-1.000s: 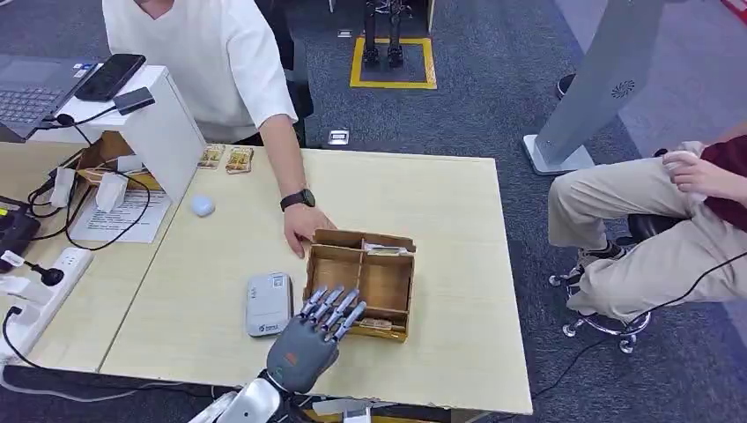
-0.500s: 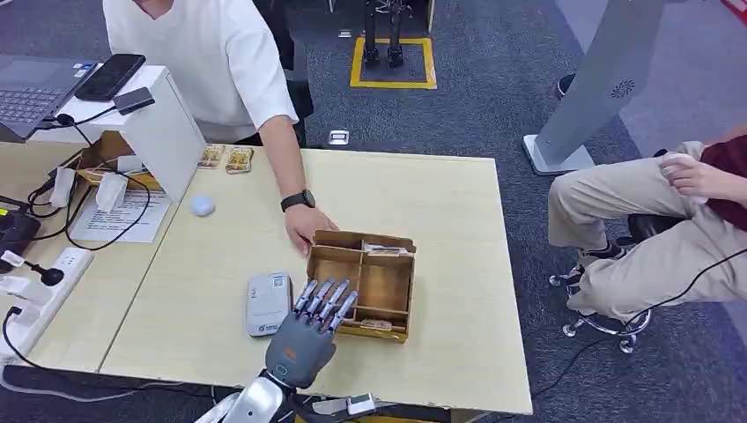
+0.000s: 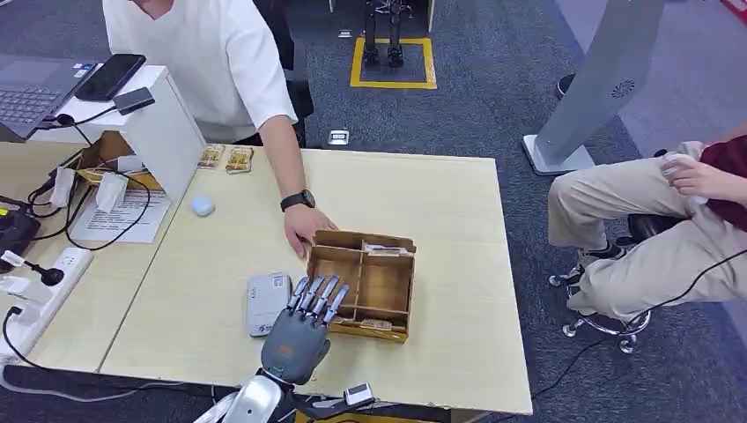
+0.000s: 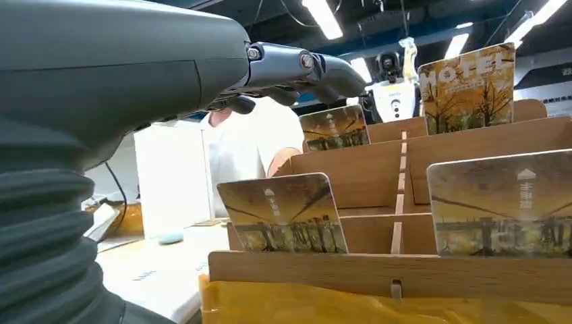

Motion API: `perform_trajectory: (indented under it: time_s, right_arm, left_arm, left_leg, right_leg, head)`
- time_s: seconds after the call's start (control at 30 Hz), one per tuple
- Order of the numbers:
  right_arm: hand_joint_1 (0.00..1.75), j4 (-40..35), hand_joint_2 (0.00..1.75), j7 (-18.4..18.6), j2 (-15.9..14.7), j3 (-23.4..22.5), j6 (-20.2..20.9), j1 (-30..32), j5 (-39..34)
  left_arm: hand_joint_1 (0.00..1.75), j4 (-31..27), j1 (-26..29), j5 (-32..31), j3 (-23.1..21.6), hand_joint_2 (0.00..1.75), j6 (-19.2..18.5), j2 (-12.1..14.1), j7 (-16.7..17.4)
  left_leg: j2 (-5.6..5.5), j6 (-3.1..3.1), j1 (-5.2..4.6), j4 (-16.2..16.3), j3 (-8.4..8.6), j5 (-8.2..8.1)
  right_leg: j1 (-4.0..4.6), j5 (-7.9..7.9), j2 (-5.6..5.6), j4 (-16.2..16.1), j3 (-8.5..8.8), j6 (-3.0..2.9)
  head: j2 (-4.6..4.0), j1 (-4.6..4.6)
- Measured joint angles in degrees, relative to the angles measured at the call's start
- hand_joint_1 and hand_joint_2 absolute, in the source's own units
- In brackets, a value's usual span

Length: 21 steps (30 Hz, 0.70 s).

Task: Pass the card to the sensor for recognition and then transmit it.

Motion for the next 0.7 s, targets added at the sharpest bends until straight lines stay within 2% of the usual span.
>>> perform_trajectory:
  time_s: [0.07, 0.1, 0.13, 0.17, 0.2, 0.47, 0.7]
  right_arm:
    - [0.00, 0.0, 1.75, 0.0, 0.0, 0.0, 0.0, 0.0, 0.0]
    - [0.00, 0.0, 1.75, 0.0, 0.0, 0.0, 0.0, 0.0, 0.0]
    - [0.00, 0.0, 1.75, 0.0, 0.0, 0.0, 0.0, 0.0, 0.0]
    - [0.00, 0.0, 1.75, 0.0, 0.0, 0.0, 0.0, 0.0, 0.0]
    - [0.00, 0.0, 1.75, 0.0, 0.0, 0.0, 0.0, 0.0, 0.0]
    - [0.00, 0.0, 1.75, 0.0, 0.0, 0.0, 0.0, 0.0, 0.0]
    - [0.00, 0.0, 1.75, 0.0, 0.0, 0.0, 0.0, -0.1, 0.0]
  left_arm:
    - [0.00, 0.0, 0.0, 0.0, 0.0, 1.75, 0.0, 0.0, 0.0]
    - [0.09, 0.0, 0.0, 0.0, 0.0, 1.75, 0.0, 0.0, 0.0]
    - [1.29, 0.0, 0.0, 0.0, 0.0, 1.75, -0.1, 0.0, 0.0]
    - [1.29, 0.0, 0.0, 0.0, 0.0, 1.75, -0.2, 0.0, 0.0]
    - [1.75, 0.0, 0.0, 0.0, 0.0, 1.75, -0.3, 0.0, -0.2]
    - [1.75, 0.0, 0.5, 0.1, 0.5, 1.75, -0.9, -0.2, -3.5]
    - [1.75, 0.0, 0.7, 0.1, 2.1, 1.75, -1.7, -1.0, -4.8]
  left_leg:
    - [0.00, 0.00, 0.00, 0.0, 0.00, 0.00]
    - [0.00, 0.00, 0.00, 0.0, 0.00, 0.00]
    - [0.00, 0.00, 0.00, 0.0, 0.00, 0.00]
    - [0.00, 0.00, 0.00, 0.0, 0.00, 0.00]
    - [0.00, 0.00, 0.00, 0.0, 0.00, 0.00]
    - [0.00, 0.00, 0.00, 0.0, 0.00, 0.00]
    - [0.00, 0.00, 0.00, 0.0, 0.00, 0.00]
  right_leg:
    - [0.00, 0.00, 0.00, 0.0, 0.00, 0.00]
    - [0.00, 0.00, 0.00, 0.0, 0.00, 0.00]
    - [0.00, 0.00, 0.00, 0.0, 0.00, 0.00]
    - [0.00, 0.00, 0.00, 0.0, 0.00, 0.00]
    - [0.00, 0.00, 0.00, 0.0, 0.00, 0.00]
    - [0.00, 0.00, 0.00, 0.0, 0.00, 0.00]
    - [0.00, 0.00, 0.00, 0.0, 0.02, 0.00]
  head:
    - [0.00, 0.00]
    - [0.02, 0.00]
    - [0.02, 0.00]
    - [0.02, 0.00]
    - [0.02, 0.00]
    - [0.00, 0.00]
    - [0.02, 0.00]
